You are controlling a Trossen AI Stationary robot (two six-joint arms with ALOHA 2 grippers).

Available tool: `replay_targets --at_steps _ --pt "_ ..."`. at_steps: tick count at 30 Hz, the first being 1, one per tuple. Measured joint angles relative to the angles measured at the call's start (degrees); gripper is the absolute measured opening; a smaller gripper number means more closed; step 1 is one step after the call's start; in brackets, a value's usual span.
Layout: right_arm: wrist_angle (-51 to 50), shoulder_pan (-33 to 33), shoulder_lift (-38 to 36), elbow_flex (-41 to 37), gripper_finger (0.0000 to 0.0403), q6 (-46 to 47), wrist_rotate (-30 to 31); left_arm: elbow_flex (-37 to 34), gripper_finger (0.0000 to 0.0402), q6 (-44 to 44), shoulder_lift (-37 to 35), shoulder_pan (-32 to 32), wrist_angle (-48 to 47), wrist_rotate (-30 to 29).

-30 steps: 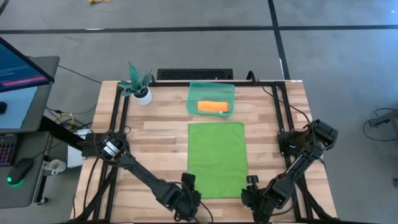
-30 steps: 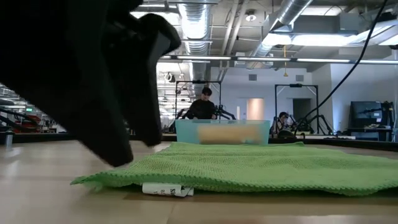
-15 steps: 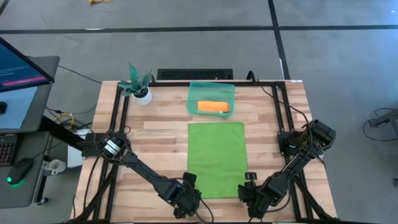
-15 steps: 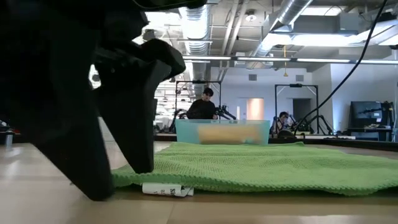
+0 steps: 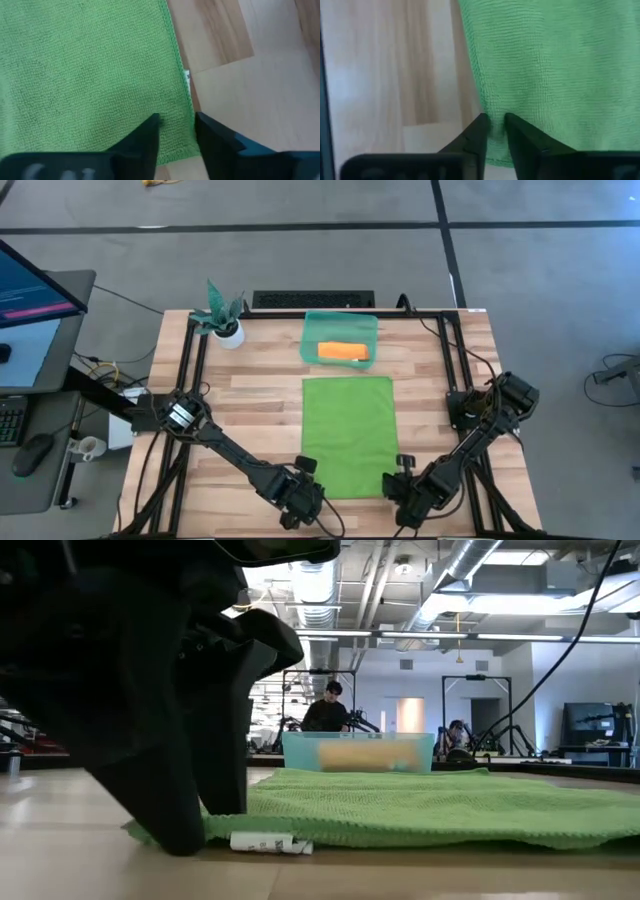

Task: Roll microfiber towels into tight, uniform cylinder then place into a basket
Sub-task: Fold the green towel

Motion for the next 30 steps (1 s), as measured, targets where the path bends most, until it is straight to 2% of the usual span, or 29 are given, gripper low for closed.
replay_targets --at_steps 7,15,30 --pt "0.6 0.3 0.0 0.0 0.0012 -0.7 -2.4 0.0 0.0008 0.7 0.0 0.0 -0.9 -0.3" --pt "0.4 2.2 0.0 2.6 0.0007 -1.0 -2.6 2.9 0.0002 0.4 -0.1 -1.0 -5.4 -3.0" --pt "0.0 3.7 0.0 11.9 0.0005 -3.6 -2.3 15.7 0.0000 -9.2 -0.2 -6.8 -27.5 -12.9"
